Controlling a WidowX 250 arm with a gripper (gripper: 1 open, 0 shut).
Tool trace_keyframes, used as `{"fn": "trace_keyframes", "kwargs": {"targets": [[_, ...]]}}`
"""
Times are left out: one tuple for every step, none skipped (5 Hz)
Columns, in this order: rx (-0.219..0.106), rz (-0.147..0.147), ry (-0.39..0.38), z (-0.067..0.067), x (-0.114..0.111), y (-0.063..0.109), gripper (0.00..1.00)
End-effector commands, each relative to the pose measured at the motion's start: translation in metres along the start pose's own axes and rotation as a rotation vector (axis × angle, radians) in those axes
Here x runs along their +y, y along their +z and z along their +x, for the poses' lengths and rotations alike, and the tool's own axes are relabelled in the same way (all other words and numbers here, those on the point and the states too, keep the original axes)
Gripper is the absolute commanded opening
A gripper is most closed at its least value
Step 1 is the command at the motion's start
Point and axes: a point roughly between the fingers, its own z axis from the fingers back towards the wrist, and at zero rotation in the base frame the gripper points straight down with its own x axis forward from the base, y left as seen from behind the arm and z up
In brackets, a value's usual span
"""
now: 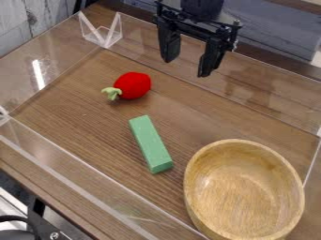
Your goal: Move the red object to the right side of the table
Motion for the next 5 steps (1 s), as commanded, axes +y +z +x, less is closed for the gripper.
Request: {"fn": "trace_keyframes", "kwargs": {"targets": [[0.027,-0.002,-0.012,0.000,0.007,-0.009,1.00],[0.041,0.006,-0.097,-0.007,0.030,-0.022,1.00],[0.034,0.019,-0.162,-0.013,0.059,-0.030,1.00],[0.014,0.030,-0.287,-0.010,0.079,-0.041,1.00],[-0.006,0.041,-0.367,-0.001,0.090,-0.053,1.00]]}}
